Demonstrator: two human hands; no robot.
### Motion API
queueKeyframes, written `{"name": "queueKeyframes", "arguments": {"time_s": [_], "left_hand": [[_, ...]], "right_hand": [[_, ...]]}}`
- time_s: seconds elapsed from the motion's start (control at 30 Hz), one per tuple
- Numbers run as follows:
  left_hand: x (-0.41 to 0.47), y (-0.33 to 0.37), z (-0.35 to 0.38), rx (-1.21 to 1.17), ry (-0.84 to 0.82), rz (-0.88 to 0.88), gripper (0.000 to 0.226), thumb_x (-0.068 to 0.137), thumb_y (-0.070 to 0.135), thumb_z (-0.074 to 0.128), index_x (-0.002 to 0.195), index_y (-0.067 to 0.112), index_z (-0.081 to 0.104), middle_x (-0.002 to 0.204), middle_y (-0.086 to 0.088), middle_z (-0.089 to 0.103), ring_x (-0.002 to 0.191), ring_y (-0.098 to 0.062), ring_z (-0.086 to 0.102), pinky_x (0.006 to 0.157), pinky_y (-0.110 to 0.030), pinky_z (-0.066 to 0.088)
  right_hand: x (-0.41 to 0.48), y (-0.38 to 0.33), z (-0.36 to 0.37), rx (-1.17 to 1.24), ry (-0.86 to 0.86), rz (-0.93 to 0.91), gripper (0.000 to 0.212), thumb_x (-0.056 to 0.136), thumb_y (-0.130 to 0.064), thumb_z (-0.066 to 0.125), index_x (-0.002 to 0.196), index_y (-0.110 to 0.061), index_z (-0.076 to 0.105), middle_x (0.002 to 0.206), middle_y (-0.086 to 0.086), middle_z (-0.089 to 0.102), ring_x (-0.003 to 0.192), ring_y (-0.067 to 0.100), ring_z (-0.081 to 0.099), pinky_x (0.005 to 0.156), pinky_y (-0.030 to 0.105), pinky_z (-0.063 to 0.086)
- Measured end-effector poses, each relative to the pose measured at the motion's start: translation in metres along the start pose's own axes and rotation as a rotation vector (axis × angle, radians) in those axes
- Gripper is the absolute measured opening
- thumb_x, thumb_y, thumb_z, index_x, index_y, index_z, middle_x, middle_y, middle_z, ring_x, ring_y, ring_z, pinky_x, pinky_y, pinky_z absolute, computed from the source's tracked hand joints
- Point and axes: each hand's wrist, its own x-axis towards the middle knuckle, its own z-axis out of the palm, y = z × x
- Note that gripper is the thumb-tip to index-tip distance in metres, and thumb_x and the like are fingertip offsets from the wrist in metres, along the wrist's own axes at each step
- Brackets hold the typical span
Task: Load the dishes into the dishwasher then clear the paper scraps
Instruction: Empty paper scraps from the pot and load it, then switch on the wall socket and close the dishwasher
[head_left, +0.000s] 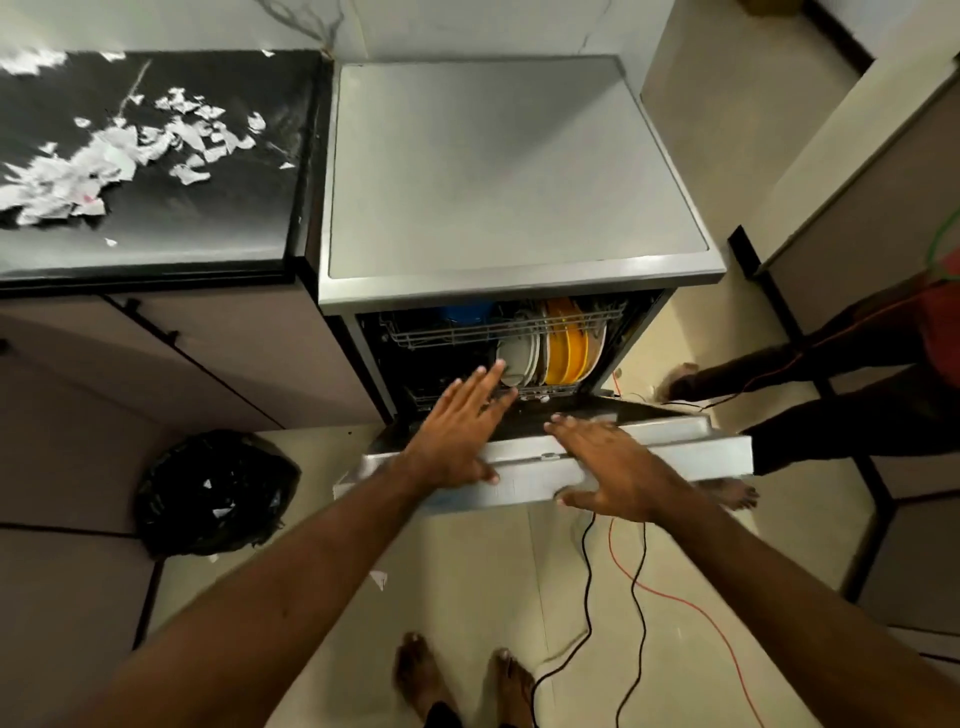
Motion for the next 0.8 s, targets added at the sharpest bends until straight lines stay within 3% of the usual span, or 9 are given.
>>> {"name": "queueKeyframes", "arguments": {"time_s": [0.07, 0.17, 0.33, 0.4, 0.47, 0.57, 0.67, 0.8], "left_hand": [[0.009, -0.011, -0.020, 0.099, 0.141, -0.017, 0.134, 0.067, 0.062, 0.083, 0.163, 0.024, -0.002, 0.165, -0.008, -0.031, 0.153, -0.030, -0.023, 0.126, -0.050, -0.001], [0.028, -0.024, -0.051, 0.173, 0.276, -0.053, 0.143, 0.060, 0.060, 0.087, 0.163, 0.022, -0.006, 0.167, -0.014, -0.022, 0.154, -0.034, -0.020, 0.127, -0.051, 0.002], [0.075, -0.042, -0.088, 0.158, 0.199, -0.280, 0.149, 0.064, 0.053, 0.089, 0.158, 0.023, -0.023, 0.160, -0.016, -0.036, 0.151, -0.038, -0.026, 0.123, -0.055, -0.010], [0.088, -0.050, -0.096, 0.120, 0.096, -0.335, 0.133, 0.075, 0.049, 0.084, 0.161, 0.020, -0.014, 0.167, -0.013, -0.020, 0.155, -0.035, -0.012, 0.126, -0.053, -0.002], [0.097, -0.054, -0.106, 0.138, 0.062, -0.336, 0.108, 0.085, 0.042, 0.078, 0.162, 0.015, 0.007, 0.169, -0.012, 0.010, 0.155, -0.033, 0.015, 0.125, -0.048, 0.019], [0.106, -0.053, -0.118, 0.252, 0.100, -0.307, 0.066, 0.095, 0.027, 0.067, 0.150, 0.011, 0.035, 0.150, -0.015, 0.046, 0.132, -0.033, 0.051, 0.103, -0.044, 0.046], [0.111, -0.053, -0.128, 0.294, 0.092, -0.305, 0.039, 0.096, 0.021, 0.062, 0.133, 0.013, 0.050, 0.129, -0.012, 0.059, 0.115, -0.031, 0.061, 0.089, -0.042, 0.050], [0.115, -0.052, -0.133, 0.378, 0.072, -0.224, 0.031, 0.098, 0.009, 0.055, 0.128, 0.010, 0.053, 0.121, -0.012, 0.065, 0.113, -0.031, 0.064, 0.084, -0.040, 0.052]], "right_hand": [[0.008, -0.001, -0.010, -0.145, 0.115, -0.023, 0.117, 0.084, -0.068, 0.070, 0.167, -0.024, 0.000, 0.175, 0.000, -0.005, 0.161, 0.020, 0.000, 0.130, 0.045, 0.005], [0.032, -0.009, -0.040, -0.239, 0.318, 0.099, 0.133, 0.076, -0.060, 0.083, 0.167, -0.017, -0.004, 0.174, 0.011, -0.011, 0.161, 0.032, -0.003, 0.128, 0.059, 0.015], [0.083, -0.005, -0.095, -0.284, 0.328, 0.256, 0.152, 0.064, -0.071, 0.084, 0.165, -0.013, -0.014, 0.172, 0.013, -0.020, 0.160, 0.033, -0.014, 0.128, 0.060, 0.001], [0.098, 0.003, -0.107, -0.261, 0.312, 0.284, 0.151, 0.065, -0.073, 0.082, 0.165, -0.011, -0.012, 0.174, 0.012, -0.011, 0.161, 0.032, -0.009, 0.128, 0.059, -0.001], [0.111, 0.005, -0.117, -0.213, 0.326, 0.299, 0.141, 0.066, -0.069, 0.085, 0.166, -0.013, 0.002, 0.174, 0.010, 0.010, 0.160, 0.031, 0.008, 0.129, 0.057, 0.004], [0.126, 0.001, -0.124, -0.199, 0.417, 0.309, 0.105, 0.065, -0.058, 0.091, 0.147, -0.017, 0.040, 0.149, 0.009, 0.049, 0.139, 0.033, 0.045, 0.120, 0.051, 0.030], [0.142, -0.006, -0.129, -0.240, 0.465, 0.340, 0.076, 0.070, -0.049, 0.091, 0.127, -0.016, 0.053, 0.128, 0.009, 0.060, 0.117, 0.033, 0.058, 0.100, 0.047, 0.048], [0.151, -0.011, -0.137, -0.355, 0.462, 0.364, 0.057, 0.082, -0.040, 0.083, 0.124, -0.013, 0.055, 0.121, 0.011, 0.063, 0.107, 0.036, 0.063, 0.091, 0.046, 0.053]]}}
